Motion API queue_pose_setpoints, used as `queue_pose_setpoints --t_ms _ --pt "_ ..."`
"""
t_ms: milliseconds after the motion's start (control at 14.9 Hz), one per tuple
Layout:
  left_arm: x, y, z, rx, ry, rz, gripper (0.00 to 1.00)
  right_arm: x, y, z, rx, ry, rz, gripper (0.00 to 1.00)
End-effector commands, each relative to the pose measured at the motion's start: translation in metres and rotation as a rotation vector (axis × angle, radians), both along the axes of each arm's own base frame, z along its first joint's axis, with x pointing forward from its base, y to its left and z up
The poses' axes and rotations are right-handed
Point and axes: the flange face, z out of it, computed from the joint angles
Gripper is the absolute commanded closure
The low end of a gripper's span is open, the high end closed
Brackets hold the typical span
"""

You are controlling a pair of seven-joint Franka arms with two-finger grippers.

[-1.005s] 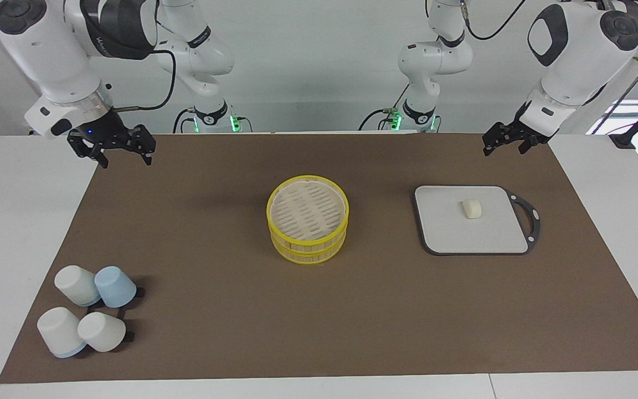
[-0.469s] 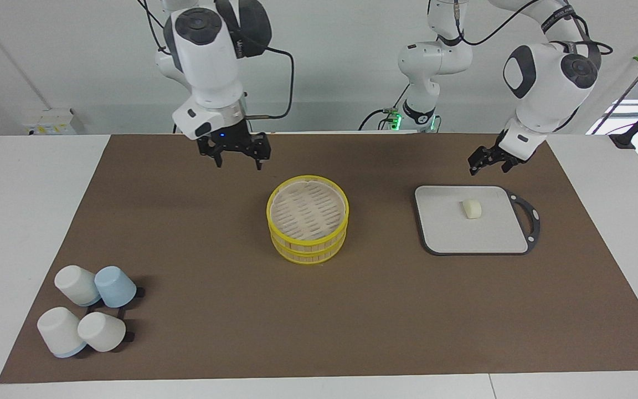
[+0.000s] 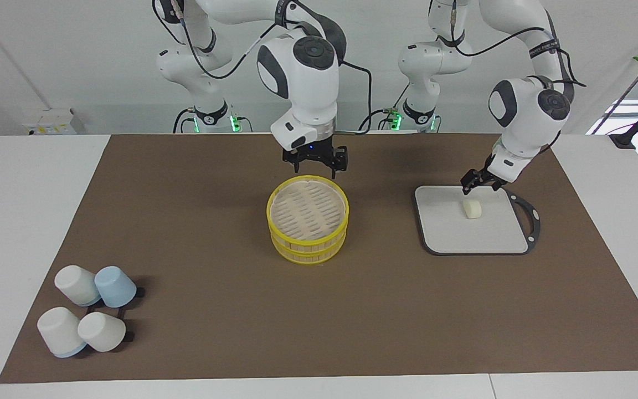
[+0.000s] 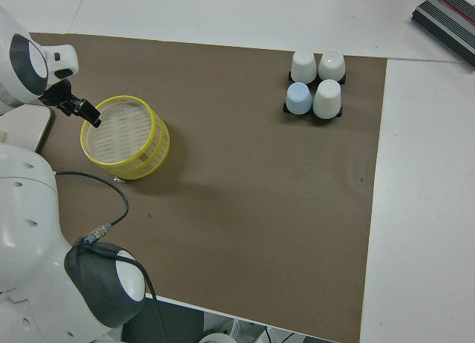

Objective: Place bun in steamer

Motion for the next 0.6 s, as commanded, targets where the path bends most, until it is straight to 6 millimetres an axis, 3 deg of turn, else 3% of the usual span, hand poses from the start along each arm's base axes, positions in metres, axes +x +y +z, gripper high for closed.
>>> queue_pose_setpoints --t_ms 0,335,536 --pt "0.006 0.003 -0.021 0.014 -0.016 0.008 0.0 0.002 0.029 -0.017 -0.017 -0.013 0.021 0.01" --pt "0.008 0.008 -0.039 0.015 -0.035 0.016 0.0 0.008 0.05 -0.045 -0.042 -0.053 0.047 0.03" --pt "0.005 0.008 -0.05 0.015 -0.033 0.016 0.0 0.013 0.051 -0.046 -0.025 -0.071 0.044 0.04"
